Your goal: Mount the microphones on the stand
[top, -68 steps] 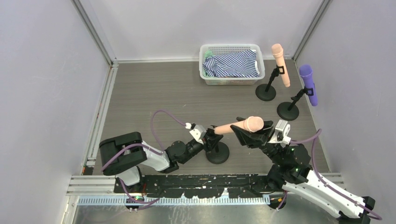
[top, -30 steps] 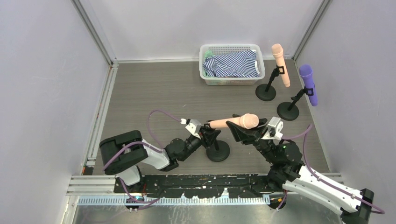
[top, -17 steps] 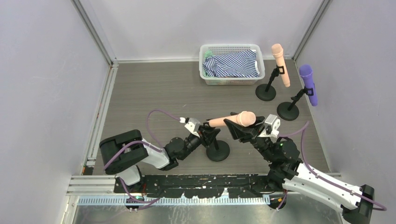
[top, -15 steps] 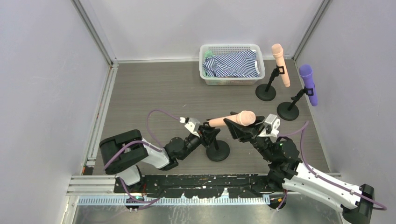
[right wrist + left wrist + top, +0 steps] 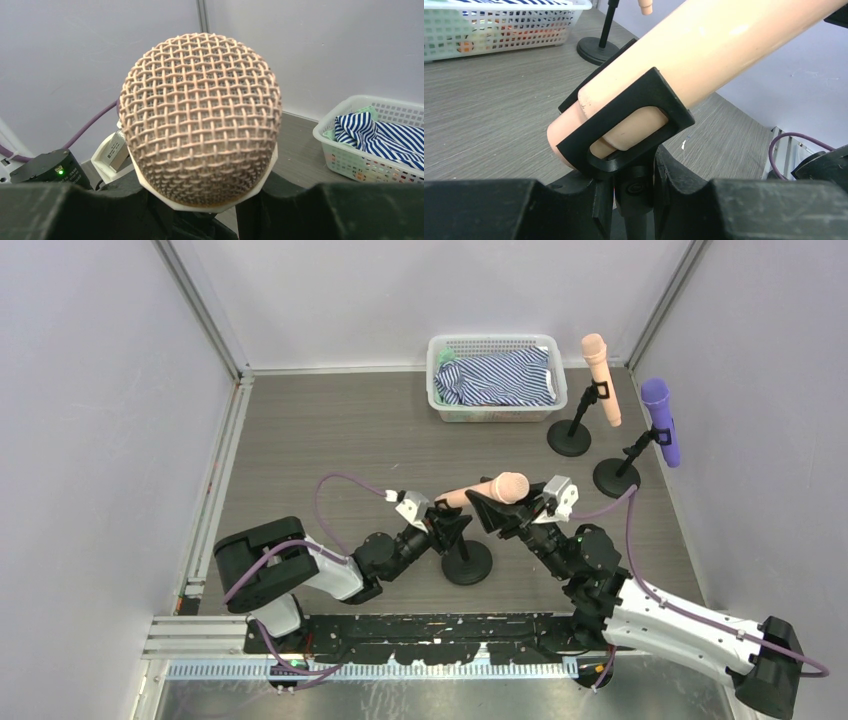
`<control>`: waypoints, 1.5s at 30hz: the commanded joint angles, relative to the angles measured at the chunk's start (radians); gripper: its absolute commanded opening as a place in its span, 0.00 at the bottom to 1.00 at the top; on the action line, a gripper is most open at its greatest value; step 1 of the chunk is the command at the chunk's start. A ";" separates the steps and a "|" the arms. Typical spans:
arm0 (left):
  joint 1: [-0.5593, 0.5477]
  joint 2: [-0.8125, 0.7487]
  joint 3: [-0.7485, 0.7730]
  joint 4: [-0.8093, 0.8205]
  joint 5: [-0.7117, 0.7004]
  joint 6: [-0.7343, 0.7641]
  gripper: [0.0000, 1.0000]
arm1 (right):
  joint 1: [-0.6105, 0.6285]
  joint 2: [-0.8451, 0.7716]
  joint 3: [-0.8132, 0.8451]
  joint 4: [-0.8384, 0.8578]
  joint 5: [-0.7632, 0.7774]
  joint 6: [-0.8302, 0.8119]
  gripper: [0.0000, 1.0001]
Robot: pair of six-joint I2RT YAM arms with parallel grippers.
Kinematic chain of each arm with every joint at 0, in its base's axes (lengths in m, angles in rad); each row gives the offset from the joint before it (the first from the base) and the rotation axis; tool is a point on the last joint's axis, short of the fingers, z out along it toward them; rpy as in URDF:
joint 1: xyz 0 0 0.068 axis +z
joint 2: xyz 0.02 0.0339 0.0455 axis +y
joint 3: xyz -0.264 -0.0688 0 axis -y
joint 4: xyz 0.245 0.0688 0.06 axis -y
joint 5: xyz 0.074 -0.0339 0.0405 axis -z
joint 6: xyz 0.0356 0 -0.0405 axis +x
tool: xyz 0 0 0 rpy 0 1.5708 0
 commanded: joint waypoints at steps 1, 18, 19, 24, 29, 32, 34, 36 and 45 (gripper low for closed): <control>-0.034 0.006 0.023 0.001 0.162 0.111 0.00 | 0.013 0.148 -0.083 -0.361 -0.035 0.039 0.01; -0.035 0.005 0.025 0.001 0.188 0.125 0.00 | 0.015 0.373 -0.122 -0.201 -0.039 0.084 0.01; -0.034 0.005 0.025 0.001 0.187 0.125 0.00 | 0.014 0.380 -0.124 -0.191 -0.040 0.088 0.01; -0.034 0.005 0.027 0.001 0.194 0.126 0.00 | 0.014 0.440 -0.120 -0.157 -0.048 0.095 0.01; -0.033 0.001 0.022 0.001 0.192 0.126 0.00 | 0.014 0.522 -0.123 -0.081 -0.065 0.116 0.01; -0.034 -0.002 0.018 0.001 0.186 0.126 0.00 | 0.014 0.560 -0.126 -0.038 -0.077 0.125 0.01; -0.035 -0.002 0.016 0.001 0.180 0.126 0.00 | 0.014 0.570 -0.133 -0.009 -0.086 0.129 0.01; -0.034 -0.003 0.015 0.001 0.168 0.125 0.00 | 0.014 0.552 -0.143 0.015 -0.089 0.134 0.01; -0.034 -0.007 0.008 0.001 0.142 0.128 0.00 | 0.015 0.133 -0.110 -0.187 -0.081 0.125 0.44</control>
